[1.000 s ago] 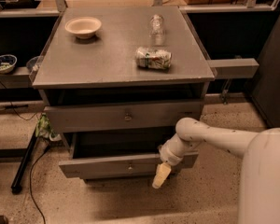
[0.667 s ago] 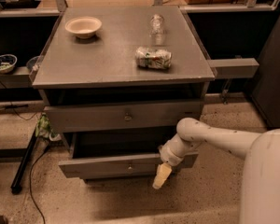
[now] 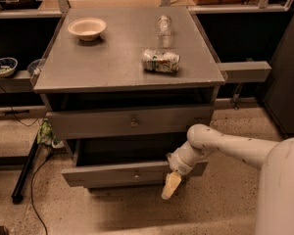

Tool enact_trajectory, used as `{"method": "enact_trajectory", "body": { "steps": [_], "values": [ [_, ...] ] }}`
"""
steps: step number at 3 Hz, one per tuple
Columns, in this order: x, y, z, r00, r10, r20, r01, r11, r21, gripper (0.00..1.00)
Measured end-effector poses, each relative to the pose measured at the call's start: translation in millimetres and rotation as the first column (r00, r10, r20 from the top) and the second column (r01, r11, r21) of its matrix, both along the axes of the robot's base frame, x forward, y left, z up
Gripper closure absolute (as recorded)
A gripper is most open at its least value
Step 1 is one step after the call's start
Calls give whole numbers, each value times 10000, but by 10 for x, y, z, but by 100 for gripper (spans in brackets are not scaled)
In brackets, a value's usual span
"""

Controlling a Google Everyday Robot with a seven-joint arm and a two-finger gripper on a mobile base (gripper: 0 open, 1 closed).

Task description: Open middle drawer

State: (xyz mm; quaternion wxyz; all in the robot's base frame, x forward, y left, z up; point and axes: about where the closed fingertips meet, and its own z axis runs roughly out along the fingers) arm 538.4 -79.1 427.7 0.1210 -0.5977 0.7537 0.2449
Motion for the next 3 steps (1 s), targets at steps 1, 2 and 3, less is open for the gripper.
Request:
{"method": "enact_trajectory", "body": {
  "steps": [1,2,3],
  "values": [
    [-19,-28,18,10000,44,32,-45,9999,115,0],
    [-19,-28,18,10000,44,32,-45,9999,115,0],
    [-44,-12,8,9999,84,-89,-83,9999,132,0]
  ]
}}
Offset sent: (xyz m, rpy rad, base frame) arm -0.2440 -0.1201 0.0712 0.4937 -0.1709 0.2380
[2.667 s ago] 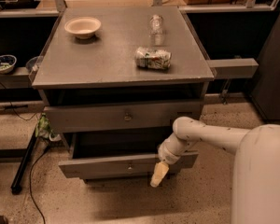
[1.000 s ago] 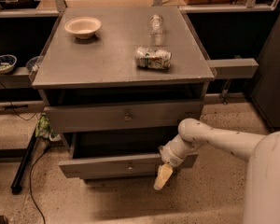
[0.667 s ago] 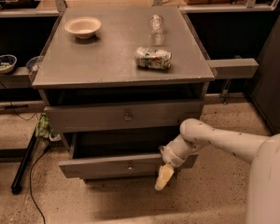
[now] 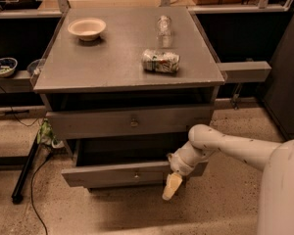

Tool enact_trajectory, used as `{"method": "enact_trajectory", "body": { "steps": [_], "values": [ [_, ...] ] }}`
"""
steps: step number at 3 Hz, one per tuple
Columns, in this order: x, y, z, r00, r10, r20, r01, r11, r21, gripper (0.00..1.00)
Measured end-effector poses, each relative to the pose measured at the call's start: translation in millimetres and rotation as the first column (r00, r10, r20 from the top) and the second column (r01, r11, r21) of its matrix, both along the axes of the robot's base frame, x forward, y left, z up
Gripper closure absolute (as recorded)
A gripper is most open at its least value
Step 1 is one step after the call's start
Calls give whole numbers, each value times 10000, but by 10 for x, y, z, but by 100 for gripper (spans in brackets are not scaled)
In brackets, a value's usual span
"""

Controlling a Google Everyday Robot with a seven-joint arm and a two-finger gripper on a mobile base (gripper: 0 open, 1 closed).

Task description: Open middle drawer

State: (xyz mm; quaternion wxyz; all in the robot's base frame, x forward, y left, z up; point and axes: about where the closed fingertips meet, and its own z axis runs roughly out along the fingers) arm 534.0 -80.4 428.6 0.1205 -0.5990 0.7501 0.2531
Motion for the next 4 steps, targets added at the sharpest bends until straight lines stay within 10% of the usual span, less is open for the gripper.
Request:
{"method": "enact_trajectory", "body": {
  "steps": [4],
  "values": [
    [6,-19,18,10000,35,18,-35,10000,-21,0]
  ]
}}
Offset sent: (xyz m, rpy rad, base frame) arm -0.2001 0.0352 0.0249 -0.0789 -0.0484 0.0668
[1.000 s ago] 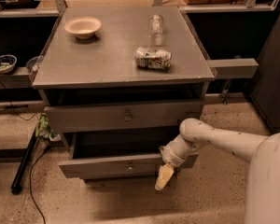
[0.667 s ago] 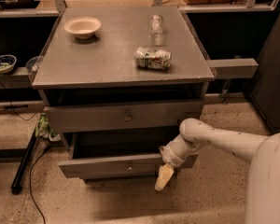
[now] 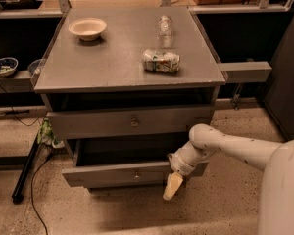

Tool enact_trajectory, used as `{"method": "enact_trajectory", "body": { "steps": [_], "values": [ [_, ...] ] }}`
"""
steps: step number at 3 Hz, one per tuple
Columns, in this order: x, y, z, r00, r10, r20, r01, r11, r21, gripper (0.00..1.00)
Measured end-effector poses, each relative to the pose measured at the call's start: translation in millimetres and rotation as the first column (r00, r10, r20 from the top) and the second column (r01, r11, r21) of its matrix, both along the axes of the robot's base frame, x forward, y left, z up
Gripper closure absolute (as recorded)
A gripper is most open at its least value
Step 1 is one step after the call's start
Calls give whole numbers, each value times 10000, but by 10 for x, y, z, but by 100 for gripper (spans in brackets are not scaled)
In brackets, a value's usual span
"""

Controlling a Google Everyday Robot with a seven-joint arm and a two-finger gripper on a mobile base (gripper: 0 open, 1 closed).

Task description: Open middle drawer

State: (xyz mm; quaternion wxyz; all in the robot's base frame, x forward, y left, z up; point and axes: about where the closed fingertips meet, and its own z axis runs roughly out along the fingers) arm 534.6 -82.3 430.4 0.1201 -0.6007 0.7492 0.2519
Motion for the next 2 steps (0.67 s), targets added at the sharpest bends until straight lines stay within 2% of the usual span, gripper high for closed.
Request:
{"method": "enact_trajectory", "body": {
  "steps": [2],
  "values": [
    [-5,-3,9,10000,45,14,-45,10000,-6,0]
  ]
}}
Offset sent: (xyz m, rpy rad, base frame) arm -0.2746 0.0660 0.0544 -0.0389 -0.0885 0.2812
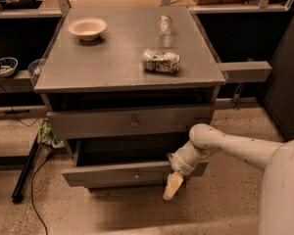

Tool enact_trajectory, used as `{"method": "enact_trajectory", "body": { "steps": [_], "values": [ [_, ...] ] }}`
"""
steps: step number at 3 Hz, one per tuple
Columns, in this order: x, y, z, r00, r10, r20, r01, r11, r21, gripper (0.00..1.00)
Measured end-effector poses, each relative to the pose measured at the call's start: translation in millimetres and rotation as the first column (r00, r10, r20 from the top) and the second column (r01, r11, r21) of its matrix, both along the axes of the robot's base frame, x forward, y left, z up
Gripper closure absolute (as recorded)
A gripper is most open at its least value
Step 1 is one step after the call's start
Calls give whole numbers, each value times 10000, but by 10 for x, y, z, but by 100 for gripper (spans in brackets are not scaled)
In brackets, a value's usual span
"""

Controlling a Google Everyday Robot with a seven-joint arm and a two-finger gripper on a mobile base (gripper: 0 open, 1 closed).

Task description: Open middle drawer

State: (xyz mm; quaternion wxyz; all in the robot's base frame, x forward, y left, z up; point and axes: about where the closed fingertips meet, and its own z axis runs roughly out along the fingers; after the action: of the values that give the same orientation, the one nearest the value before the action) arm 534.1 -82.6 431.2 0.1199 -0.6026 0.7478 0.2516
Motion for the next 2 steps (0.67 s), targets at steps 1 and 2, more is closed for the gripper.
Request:
{"method": "enact_trajectory", "body": {
  "steps": [1,2],
  "values": [
    [-1,-5,4,10000,16,3,-16,10000,-2,0],
    [-16,-6,10,10000,92,-1,-92,10000,-5,0]
  ]
}}
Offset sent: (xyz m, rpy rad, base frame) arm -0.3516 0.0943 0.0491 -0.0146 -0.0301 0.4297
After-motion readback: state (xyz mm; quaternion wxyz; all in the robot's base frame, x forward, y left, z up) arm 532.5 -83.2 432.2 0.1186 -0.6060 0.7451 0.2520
